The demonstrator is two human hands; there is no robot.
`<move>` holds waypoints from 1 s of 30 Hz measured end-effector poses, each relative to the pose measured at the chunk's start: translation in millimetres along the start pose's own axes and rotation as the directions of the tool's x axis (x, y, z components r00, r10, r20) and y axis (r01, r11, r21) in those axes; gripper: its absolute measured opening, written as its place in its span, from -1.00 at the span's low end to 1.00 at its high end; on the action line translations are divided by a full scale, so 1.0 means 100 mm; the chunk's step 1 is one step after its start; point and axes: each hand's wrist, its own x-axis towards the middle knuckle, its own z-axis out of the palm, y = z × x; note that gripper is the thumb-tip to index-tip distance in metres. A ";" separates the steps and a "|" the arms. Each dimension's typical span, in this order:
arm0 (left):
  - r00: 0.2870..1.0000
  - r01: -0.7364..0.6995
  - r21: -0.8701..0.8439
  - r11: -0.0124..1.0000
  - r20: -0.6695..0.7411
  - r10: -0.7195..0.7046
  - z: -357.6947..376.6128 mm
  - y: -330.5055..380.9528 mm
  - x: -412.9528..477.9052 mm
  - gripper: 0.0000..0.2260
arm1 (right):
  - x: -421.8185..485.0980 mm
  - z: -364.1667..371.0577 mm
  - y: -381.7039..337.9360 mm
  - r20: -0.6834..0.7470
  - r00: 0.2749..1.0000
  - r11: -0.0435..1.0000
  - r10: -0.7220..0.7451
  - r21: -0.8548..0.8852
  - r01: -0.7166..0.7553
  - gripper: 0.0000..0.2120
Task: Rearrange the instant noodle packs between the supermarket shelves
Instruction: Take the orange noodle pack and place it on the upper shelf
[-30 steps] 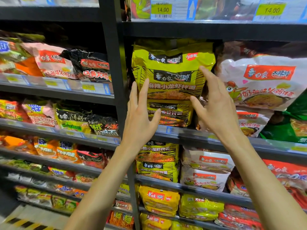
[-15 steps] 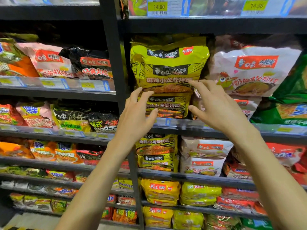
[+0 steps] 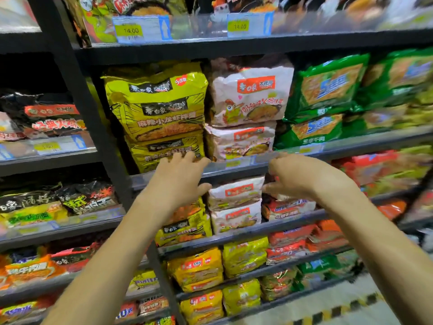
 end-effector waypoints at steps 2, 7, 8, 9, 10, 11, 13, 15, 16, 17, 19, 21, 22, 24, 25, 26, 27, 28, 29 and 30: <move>0.999 -0.052 0.025 0.998 0.015 0.051 -0.11 0.22 0.04 -0.44 | -0.20 0.05 0.19 -0.001 0.998 0.998 0.055 0.026 -0.055 -0.53; 0.989 -0.145 0.049 0.988 -0.017 0.146 -0.37 0.99 0.03 -0.50 | -0.91 0.24 0.74 0.002 0.983 0.980 0.183 0.081 -0.183 -0.40; 0.985 -0.169 0.051 0.984 -0.024 0.170 -0.38 1.18 0.00 -0.51 | -1.09 0.31 0.86 0.016 0.978 0.974 0.209 0.085 -0.209 -0.39; 0.980 -0.195 0.046 0.980 -0.031 0.196 -0.39 1.37 -0.03 -0.51 | -1.27 0.37 0.98 0.036 0.971 0.967 0.236 0.092 -0.239 -0.39; 0.975 -0.220 0.034 0.975 -0.033 0.221 -0.41 1.56 -0.06 -0.52 | -1.45 0.41 1.10 0.057 0.963 0.958 0.263 0.102 -0.268 -0.39; 0.968 -0.246 0.019 0.969 -0.034 0.247 -0.45 1.76 -0.09 -0.51 | -1.64 0.45 1.23 0.075 0.955 0.948 0.289 0.119 -0.296 -0.39; 0.953 -0.301 -0.004 0.953 -0.042 0.301 -0.56 2.15 -0.15 -0.50 | -2.01 0.49 1.51 0.092 0.936 0.924 0.338 0.156 -0.349 -0.41; 0.936 -0.351 -0.005 0.937 -0.037 0.350 -0.66 2.53 -0.26 -0.49 | -2.39 0.56 1.78 0.091 0.922 0.902 0.377 0.188 -0.388 -0.42; 0.929 -0.369 0.006 0.929 -0.029 0.369 -0.68 2.69 -0.32 -0.49 | -2.57 0.60 1.89 0.100 0.914 0.892 0.394 0.201 -0.406 -0.40; 0.923 -0.384 0.017 0.923 -0.026 0.385 -0.69 2.86 -0.38 -0.50 | -2.76 0.67 1.99 0.116 0.906 0.882 0.406 0.210 -0.422 -0.38; 0.910 -0.413 0.030 0.910 -0.034 0.414 -0.72 3.20 -0.49 -0.51 | -3.11 0.83 2.19 0.143 0.894 0.867 0.424 0.221 -0.446 -0.40; 0.887 -0.459 0.020 0.888 -0.050 0.459 -0.81 3.59 -0.57 -0.50 | -3.45 0.94 2.39 0.158 0.873 0.844 0.462 0.225 -0.487 -0.49; 0.872 -0.486 0.007 0.874 -0.066 0.485 -0.89 3.80 -0.60 -0.49 | -3.60 0.96 2.48 0.167 0.859 0.829 0.484 0.226 -0.512 -0.48; 0.836 -0.542 -0.008 0.841 -0.107 0.538 -1.03 4.20 -0.65 -0.48 | -3.89 0.98 2.67 0.185 0.829 0.797 0.527 0.231 -0.558 -0.45; 0.818 -0.567 -0.005 0.824 -0.120 0.563 -1.07 4.38 -0.68 -0.48 | -4.02 1.00 2.76 0.190 0.818 0.781 0.543 0.244 -0.575 -0.45; 0.802 -0.588 0.003 0.809 -0.125 0.584 -1.10 4.55 -0.70 -0.48 | -4.13 1.04 2.85 0.195 0.808 0.766 0.555 0.257 -0.589 -0.46; 0.790 -0.605 0.010 0.796 -0.121 0.601 -1.10 4.70 -0.71 -0.47 | -4.22 1.07 2.94 0.201 0.797 0.751 0.570 0.265 -0.604 -0.46; 0.779 -0.620 0.011 0.784 -0.107 0.618 -1.10 4.83 -0.72 -0.47 | -4.31 1.10 3.01 0.213 0.783 0.738 0.584 0.263 -0.622 -0.45; 0.770 -0.633 0.013 0.774 -0.092 0.631 -1.11 4.96 -0.71 -0.47 | -4.38 1.12 3.08 0.229 0.768 0.724 0.598 0.257 -0.640 -0.44; 0.763 -0.643 0.016 0.766 -0.076 0.642 -1.11 5.07 -0.69 -0.47 | -4.44 1.14 3.15 0.246 0.755 0.712 0.608 0.253 -0.655 -0.42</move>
